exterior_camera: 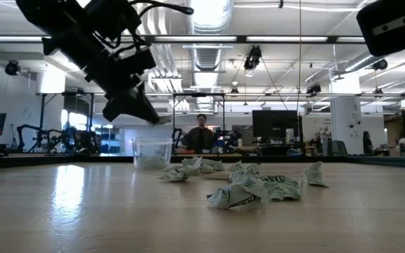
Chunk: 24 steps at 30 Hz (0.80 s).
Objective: Pick and place Stevia / Truvia into bins
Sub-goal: Put the stevia packet into the top transparent container
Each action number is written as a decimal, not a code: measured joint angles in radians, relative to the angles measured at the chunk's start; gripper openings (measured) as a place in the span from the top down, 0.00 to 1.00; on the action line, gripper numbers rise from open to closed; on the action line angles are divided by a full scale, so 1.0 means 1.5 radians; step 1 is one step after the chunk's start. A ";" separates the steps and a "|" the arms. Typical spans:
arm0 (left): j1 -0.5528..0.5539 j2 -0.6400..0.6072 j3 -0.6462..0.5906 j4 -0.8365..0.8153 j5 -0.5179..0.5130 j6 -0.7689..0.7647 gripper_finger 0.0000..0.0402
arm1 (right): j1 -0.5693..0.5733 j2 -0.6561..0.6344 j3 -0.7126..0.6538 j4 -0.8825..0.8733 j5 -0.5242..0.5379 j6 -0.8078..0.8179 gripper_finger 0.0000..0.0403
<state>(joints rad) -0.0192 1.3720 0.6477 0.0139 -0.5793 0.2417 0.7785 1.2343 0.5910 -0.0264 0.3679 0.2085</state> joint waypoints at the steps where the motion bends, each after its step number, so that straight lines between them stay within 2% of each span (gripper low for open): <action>1: 0.002 0.000 0.000 -0.006 0.000 -0.001 1.00 | 0.000 0.000 -0.001 0.000 0.000 0.000 0.86; 24: 0.005 0.000 -0.002 -0.005 -0.022 -0.015 1.00 | 0.000 0.000 -0.005 0.000 0.000 0.001 0.86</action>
<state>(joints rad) -0.0124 1.3720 0.6454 0.0060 -0.6128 0.2189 0.7787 1.2343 0.5830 -0.0261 0.3679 0.2092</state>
